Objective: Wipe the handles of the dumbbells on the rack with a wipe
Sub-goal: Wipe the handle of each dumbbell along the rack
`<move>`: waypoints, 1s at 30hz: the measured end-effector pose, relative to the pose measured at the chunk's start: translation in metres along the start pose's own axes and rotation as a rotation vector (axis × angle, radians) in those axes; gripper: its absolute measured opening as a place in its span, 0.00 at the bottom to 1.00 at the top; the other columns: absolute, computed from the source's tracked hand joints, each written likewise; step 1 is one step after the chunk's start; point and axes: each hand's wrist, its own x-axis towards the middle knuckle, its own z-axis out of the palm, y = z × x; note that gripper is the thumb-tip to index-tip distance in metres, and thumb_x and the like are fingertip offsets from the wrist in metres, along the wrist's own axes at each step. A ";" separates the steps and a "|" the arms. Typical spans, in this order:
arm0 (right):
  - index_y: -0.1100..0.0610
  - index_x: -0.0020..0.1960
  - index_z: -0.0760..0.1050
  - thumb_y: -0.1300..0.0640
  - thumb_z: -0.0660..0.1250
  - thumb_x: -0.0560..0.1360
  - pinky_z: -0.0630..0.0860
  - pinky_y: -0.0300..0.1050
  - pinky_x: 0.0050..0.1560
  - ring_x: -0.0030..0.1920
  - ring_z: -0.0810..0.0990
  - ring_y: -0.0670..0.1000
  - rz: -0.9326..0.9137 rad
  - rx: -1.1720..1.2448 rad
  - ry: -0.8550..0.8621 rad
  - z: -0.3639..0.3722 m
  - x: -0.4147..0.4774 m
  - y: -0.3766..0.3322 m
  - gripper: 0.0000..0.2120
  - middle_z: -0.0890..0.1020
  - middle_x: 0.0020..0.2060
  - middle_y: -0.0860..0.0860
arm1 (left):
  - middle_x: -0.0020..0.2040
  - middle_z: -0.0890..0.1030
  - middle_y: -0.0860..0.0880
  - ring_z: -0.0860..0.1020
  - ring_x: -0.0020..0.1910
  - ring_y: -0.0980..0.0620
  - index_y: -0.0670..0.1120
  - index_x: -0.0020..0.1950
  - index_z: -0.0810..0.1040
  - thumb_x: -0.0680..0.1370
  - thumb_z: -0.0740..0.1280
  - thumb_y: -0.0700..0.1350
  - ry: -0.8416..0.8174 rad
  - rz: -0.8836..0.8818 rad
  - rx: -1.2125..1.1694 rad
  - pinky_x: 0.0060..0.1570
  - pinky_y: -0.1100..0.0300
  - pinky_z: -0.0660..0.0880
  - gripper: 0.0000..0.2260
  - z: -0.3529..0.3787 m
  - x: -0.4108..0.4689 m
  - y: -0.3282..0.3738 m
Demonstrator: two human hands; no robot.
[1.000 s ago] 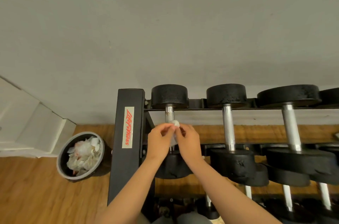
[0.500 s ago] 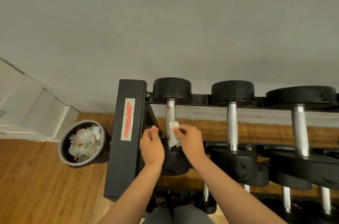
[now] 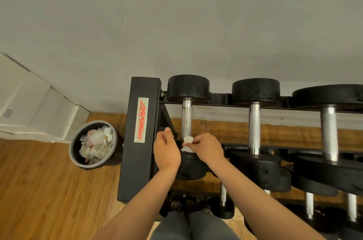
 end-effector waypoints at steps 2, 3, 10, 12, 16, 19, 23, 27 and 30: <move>0.55 0.38 0.81 0.42 0.68 0.74 0.79 0.46 0.46 0.39 0.80 0.50 -0.004 0.017 -0.009 -0.001 0.002 0.002 0.17 0.81 0.34 0.52 | 0.43 0.77 0.54 0.73 0.42 0.61 0.47 0.50 0.75 0.83 0.55 0.53 -0.014 -0.003 -0.022 0.40 0.69 0.64 0.14 0.000 0.000 0.001; 0.58 0.38 0.81 0.43 0.69 0.74 0.78 0.45 0.46 0.37 0.80 0.51 -0.015 0.027 -0.014 -0.003 0.003 0.004 0.18 0.81 0.34 0.54 | 0.43 0.77 0.54 0.73 0.42 0.60 0.47 0.49 0.75 0.83 0.55 0.53 -0.031 0.002 -0.022 0.40 0.69 0.64 0.14 -0.001 0.000 0.000; 0.53 0.37 0.75 0.53 0.74 0.72 0.68 0.33 0.37 0.36 0.74 0.43 -0.079 0.214 0.018 -0.008 0.002 0.012 0.09 0.76 0.33 0.47 | 0.46 0.80 0.51 0.77 0.49 0.55 0.50 0.48 0.75 0.81 0.59 0.53 -0.134 0.158 0.065 0.48 0.64 0.71 0.09 -0.006 -0.001 -0.016; 0.52 0.46 0.73 0.55 0.75 0.71 0.69 0.33 0.38 0.41 0.77 0.44 -0.030 0.345 0.036 -0.007 0.002 0.009 0.11 0.78 0.40 0.47 | 0.47 0.80 0.51 0.78 0.49 0.55 0.51 0.48 0.74 0.81 0.59 0.53 -0.123 0.159 0.061 0.47 0.66 0.70 0.08 -0.006 -0.002 -0.015; 0.53 0.47 0.75 0.55 0.75 0.71 0.69 0.33 0.39 0.42 0.78 0.43 -0.038 0.381 0.000 -0.006 0.002 0.005 0.10 0.79 0.40 0.46 | 0.46 0.80 0.51 0.78 0.48 0.56 0.53 0.47 0.74 0.81 0.60 0.50 -0.117 0.178 0.039 0.44 0.68 0.69 0.06 -0.007 -0.003 -0.012; 0.54 0.46 0.81 0.54 0.75 0.71 0.72 0.34 0.43 0.44 0.80 0.43 -0.049 0.464 -0.064 -0.011 -0.002 0.011 0.07 0.82 0.41 0.45 | 0.45 0.80 0.51 0.77 0.47 0.56 0.52 0.47 0.74 0.81 0.60 0.51 -0.110 0.176 0.038 0.43 0.68 0.68 0.06 -0.007 -0.004 -0.013; 0.56 0.46 0.83 0.59 0.72 0.73 0.74 0.35 0.50 0.49 0.79 0.42 -0.083 0.448 -0.081 -0.013 -0.005 0.017 0.02 0.83 0.45 0.47 | 0.45 0.80 0.51 0.78 0.47 0.55 0.51 0.47 0.74 0.81 0.61 0.50 -0.098 0.180 0.050 0.46 0.65 0.72 0.06 -0.006 -0.002 -0.016; 0.57 0.42 0.82 0.61 0.72 0.73 0.71 0.29 0.40 0.44 0.79 0.43 -0.072 0.380 0.013 -0.010 0.000 0.011 0.02 0.82 0.40 0.48 | 0.42 0.79 0.53 0.78 0.45 0.55 0.52 0.44 0.74 0.79 0.62 0.52 -0.088 0.231 0.084 0.47 0.62 0.74 0.07 -0.005 -0.001 -0.018; 0.56 0.40 0.81 0.60 0.73 0.72 0.70 0.26 0.38 0.40 0.78 0.39 -0.069 0.445 0.093 -0.006 -0.001 0.010 0.03 0.81 0.38 0.45 | 0.42 0.79 0.53 0.78 0.44 0.55 0.51 0.43 0.75 0.78 0.62 0.53 -0.088 0.248 0.088 0.47 0.61 0.75 0.08 -0.004 0.000 -0.020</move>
